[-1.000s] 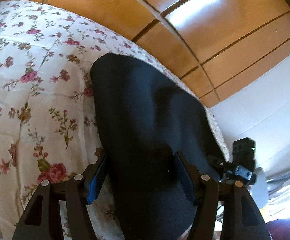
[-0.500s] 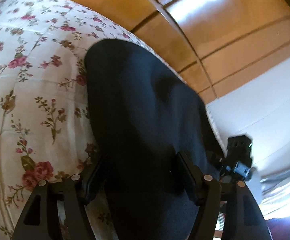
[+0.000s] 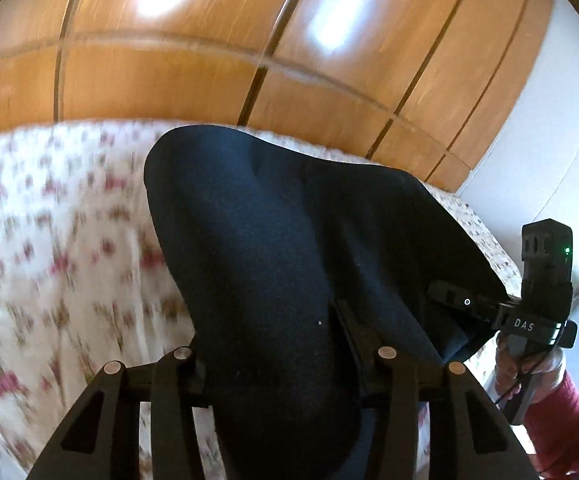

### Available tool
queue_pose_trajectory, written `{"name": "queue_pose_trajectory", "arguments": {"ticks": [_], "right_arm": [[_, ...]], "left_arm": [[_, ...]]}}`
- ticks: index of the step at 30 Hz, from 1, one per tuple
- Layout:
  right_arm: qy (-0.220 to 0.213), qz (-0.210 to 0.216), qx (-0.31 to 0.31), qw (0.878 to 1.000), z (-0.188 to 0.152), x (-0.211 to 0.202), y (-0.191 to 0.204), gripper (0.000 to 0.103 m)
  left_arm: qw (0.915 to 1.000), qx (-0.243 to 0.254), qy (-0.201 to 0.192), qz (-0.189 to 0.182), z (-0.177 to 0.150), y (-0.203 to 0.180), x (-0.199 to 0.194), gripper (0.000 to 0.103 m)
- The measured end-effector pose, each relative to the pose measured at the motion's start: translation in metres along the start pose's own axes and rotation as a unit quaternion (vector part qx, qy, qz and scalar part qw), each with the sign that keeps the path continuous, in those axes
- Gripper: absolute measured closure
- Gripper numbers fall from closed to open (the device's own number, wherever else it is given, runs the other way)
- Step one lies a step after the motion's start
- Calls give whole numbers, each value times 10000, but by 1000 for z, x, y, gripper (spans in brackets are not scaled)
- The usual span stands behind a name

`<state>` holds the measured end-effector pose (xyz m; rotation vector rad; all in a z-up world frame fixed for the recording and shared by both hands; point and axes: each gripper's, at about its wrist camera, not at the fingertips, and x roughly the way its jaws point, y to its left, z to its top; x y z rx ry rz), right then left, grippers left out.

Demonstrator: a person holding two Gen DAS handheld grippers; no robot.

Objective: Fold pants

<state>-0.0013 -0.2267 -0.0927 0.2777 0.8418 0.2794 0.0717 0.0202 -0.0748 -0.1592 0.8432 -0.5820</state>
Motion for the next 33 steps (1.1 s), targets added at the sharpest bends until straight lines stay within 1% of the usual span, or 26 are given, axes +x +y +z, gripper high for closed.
{"name": "queue_pose_trajectory", "arguments": {"ticks": [2, 3, 7, 12, 16, 18, 21, 24, 25, 26, 27, 28, 29, 30, 32, 33], "right_arm": [[-179, 34, 5, 9998, 11, -1, 0, 50], [-301, 66, 8, 9995, 19, -1, -2, 51], [-478, 22, 6, 9989, 48, 9, -9, 51], [-620, -91, -65, 9980, 90, 34, -28, 51], [-638, -98, 7, 9979, 124, 63, -47, 51], [-656, -116, 21, 9978, 134, 75, -57, 51], [-626, -162, 154, 9978, 147, 100, -75, 50], [-498, -248, 290, 9980, 148, 121, -90, 50], [-397, -335, 331, 9981, 146, 131, -96, 48], [-375, -360, 379, 9979, 143, 137, -103, 40], [-451, -351, 400, 9976, 139, 138, -108, 30], [-507, -332, 509, 9969, 136, 139, -114, 29], [-500, -200, 669, 9963, 134, 140, -120, 29], [-493, -151, 705, 9962, 134, 139, -122, 28], [-482, -207, 656, 9965, 134, 140, -120, 27], [-486, -248, 626, 9965, 134, 140, -120, 27]], "left_arm": [[9996, 187, -209, 75, 15, -3, -3, 55], [9993, 240, -254, 99, 21, -3, -2, 55], [9983, 346, -374, 268, 55, -1, 17, 55], [9971, 416, -429, 463, 96, 5, 59, 55], [9976, 283, -398, 498, 117, 24, 92, 54], [9974, 283, -367, 552, 124, 31, 107, 54], [9977, 225, -282, 580, 132, 42, 131, 54], [9974, 182, 4, 690, 130, 53, 158, 51], [9975, 136, -9, 697, 128, 58, 163, 46], [9980, 90, -147, 612, 124, 63, 163, 42], [9980, 77, -241, 571, 120, 66, 162, 39], [9978, 84, -343, 560, 115, 69, 161, 35], [9976, 62, -406, 559, 111, 72, 161, 32], [9976, -18, -425, 539, 109, 75, 160, 31], [9976, -83, -410, 549, 108, 77, 159, 27], [9975, -99, -415, 568, 107, 78, 159, 26]]}}
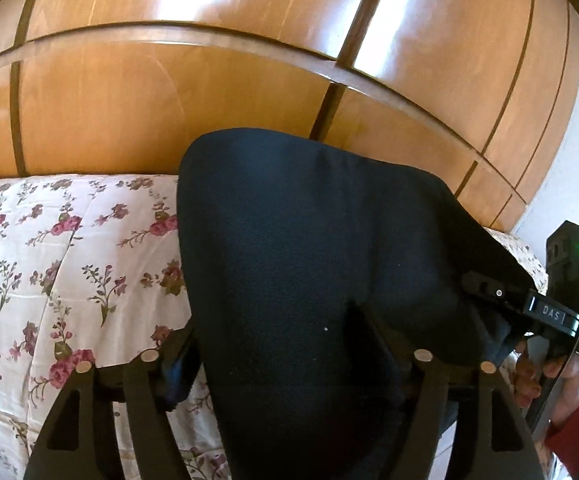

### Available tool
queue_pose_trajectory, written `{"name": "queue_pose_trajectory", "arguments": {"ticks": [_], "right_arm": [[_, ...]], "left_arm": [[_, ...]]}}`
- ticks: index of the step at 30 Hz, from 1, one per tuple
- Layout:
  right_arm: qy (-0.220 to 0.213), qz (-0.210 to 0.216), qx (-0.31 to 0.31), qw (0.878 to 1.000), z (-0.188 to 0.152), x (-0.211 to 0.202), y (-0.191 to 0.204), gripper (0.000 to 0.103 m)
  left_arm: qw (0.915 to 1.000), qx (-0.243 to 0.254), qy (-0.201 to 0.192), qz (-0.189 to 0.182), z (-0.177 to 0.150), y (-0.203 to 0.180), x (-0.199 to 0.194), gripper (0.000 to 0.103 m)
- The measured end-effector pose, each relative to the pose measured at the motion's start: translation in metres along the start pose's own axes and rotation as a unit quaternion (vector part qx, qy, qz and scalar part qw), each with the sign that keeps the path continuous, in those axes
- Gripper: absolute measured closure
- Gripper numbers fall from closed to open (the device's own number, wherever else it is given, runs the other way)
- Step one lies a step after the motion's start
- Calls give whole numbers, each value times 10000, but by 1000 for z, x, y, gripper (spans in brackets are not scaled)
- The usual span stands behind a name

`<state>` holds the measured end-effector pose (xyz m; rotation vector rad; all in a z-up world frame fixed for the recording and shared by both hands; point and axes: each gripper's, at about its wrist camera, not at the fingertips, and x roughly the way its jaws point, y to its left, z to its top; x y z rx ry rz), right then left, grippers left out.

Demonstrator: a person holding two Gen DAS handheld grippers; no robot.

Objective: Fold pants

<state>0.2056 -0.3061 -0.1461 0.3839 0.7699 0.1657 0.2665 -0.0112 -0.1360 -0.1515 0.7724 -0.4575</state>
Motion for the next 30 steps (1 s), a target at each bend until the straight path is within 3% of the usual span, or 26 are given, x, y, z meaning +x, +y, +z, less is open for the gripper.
{"name": "queue_pose_trajectory", "arguments": {"ticks": [7, 10, 13, 17, 24, 30], "right_arm": [[-64, -312, -84, 9995, 2, -4, 3, 20], [-172, -569, 30, 9982, 1, -22, 14, 20], [-452, -409, 115, 9981, -10, -49, 24, 20], [-236, -1217, -292, 9919, -29, -49, 32, 20], [-245, -1053, 424, 9932, -49, -73, 16, 20], [-263, -1093, 224, 9934, -72, -105, 42, 18]], "left_arm": [[9991, -132, 103, 392, 3, -13, -12, 25], [9987, -187, 80, 476, -1, -22, -32, 30], [9978, 10, -37, 662, -12, -36, -45, 30], [9960, 230, -76, 865, -31, -44, -47, 30], [9964, 5, 37, 852, -48, -45, -65, 30], [9894, 332, -53, 1412, -69, -70, -86, 30]]}}
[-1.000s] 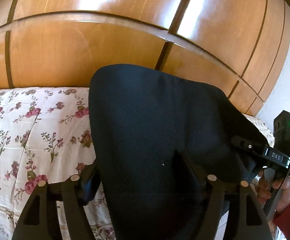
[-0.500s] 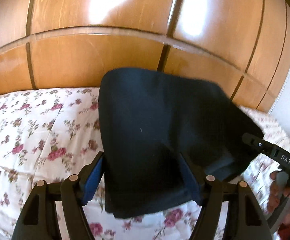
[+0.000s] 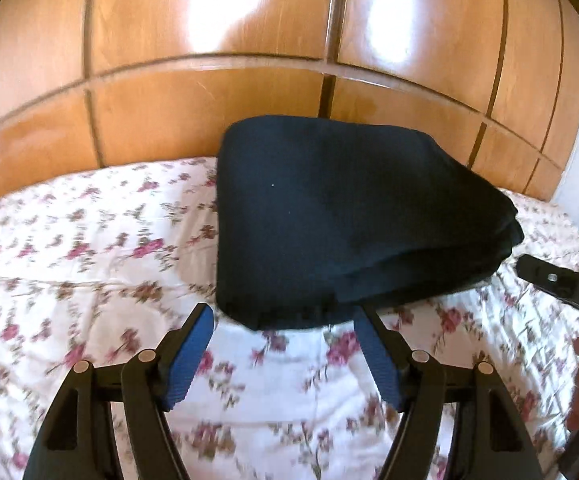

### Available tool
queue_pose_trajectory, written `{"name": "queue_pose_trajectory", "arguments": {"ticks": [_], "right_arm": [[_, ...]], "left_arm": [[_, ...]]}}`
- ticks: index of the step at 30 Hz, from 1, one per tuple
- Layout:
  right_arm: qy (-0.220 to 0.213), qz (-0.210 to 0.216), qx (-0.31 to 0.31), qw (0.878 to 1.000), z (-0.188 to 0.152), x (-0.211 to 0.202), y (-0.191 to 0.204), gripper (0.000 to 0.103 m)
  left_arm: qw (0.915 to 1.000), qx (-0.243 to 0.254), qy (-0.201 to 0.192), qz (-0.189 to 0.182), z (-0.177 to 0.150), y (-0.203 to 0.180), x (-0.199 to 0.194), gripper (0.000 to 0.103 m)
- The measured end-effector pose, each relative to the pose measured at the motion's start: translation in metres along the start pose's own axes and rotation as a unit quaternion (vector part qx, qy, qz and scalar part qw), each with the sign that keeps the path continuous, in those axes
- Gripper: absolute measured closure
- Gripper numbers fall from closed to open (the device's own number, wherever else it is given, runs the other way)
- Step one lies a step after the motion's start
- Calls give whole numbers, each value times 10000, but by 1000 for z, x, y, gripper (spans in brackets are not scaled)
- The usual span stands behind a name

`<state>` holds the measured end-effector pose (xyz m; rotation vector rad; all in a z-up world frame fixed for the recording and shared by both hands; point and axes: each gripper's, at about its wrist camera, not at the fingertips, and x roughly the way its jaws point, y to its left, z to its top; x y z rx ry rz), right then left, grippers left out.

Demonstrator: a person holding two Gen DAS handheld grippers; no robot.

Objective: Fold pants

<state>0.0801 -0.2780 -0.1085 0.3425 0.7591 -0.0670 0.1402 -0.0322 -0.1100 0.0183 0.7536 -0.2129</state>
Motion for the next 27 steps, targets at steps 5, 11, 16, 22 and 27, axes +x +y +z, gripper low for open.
{"name": "queue_pose_trajectory", "arguments": {"ticks": [5, 11, 16, 22, 27], "right_arm": [[-120, -53, -277, 9995, -23, -39, 16, 11], [-379, -339, -622, 9968, -45, -76, 35, 7], [-497, -500, -763, 9946, -51, -95, 46, 7], [-574, -567, -724, 9941, -55, -106, 51, 7], [-546, -472, -817, 9940, -58, -115, 64, 7]], "left_arm": [[9999, -32, -35, 124, -14, -17, -35, 30], [9988, -239, -401, -150, -24, -24, -84, 29], [9970, -270, -701, -188, -28, -23, -112, 29], [9943, -348, -906, 445, -36, -19, -135, 29], [9949, -316, -713, 642, -38, -15, -142, 29]]}}
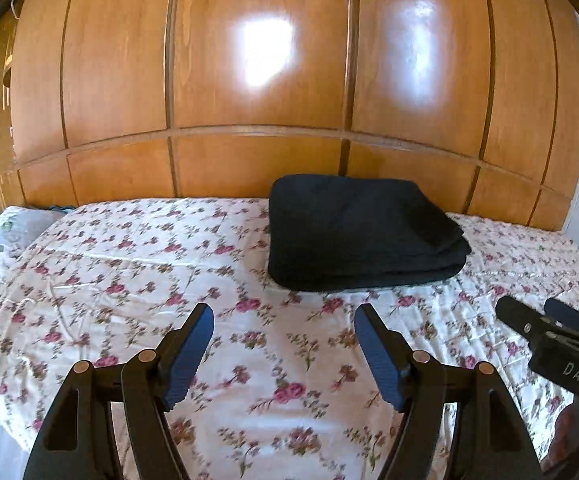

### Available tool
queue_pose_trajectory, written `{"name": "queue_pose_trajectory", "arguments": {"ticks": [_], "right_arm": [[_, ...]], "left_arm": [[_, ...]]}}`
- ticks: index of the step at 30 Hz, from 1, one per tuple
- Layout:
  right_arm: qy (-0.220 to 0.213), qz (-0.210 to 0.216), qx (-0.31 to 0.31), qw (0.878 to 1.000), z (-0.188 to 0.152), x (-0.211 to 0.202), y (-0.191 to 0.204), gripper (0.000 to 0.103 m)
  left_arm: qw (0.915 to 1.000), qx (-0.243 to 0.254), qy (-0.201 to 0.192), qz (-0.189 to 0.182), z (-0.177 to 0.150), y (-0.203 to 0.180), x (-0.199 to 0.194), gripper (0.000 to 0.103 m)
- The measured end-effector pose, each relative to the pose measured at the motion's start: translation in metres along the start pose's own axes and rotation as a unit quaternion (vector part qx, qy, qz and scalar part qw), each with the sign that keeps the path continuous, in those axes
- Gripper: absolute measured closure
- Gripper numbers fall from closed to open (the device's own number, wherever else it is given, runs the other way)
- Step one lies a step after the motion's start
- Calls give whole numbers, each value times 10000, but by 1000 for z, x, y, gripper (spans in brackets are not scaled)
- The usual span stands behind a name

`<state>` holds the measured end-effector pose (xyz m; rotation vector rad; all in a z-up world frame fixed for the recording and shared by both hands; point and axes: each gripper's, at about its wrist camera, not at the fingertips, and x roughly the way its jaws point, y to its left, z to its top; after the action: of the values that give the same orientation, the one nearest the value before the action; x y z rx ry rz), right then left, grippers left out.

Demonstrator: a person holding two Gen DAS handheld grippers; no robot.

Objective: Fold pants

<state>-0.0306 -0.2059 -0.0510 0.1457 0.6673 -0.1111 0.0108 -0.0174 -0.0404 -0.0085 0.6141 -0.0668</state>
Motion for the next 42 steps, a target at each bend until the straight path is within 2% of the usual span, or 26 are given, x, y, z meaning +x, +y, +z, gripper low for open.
{"name": "queue_pose_trajectory", "arguments": {"ticks": [3, 13, 27, 42], "right_arm": [[-34, -21, -17, 10000, 0, -6, 5, 7], [-101, -165, -91, 9998, 0, -18, 9, 7], [-179, -63, -102, 9998, 3, -27, 11, 7], [-45, -66, -4, 10000, 2, -20, 8, 7]], "left_arm": [[9999, -88, -36, 56, -3, 3, -7, 29], [9999, 23, -55, -126, 2, -7, -20, 29], [10000, -28, -20, -59, 4, -6, -21, 29], [9999, 44, 130, -44, 0, -5, -14, 29]]}}
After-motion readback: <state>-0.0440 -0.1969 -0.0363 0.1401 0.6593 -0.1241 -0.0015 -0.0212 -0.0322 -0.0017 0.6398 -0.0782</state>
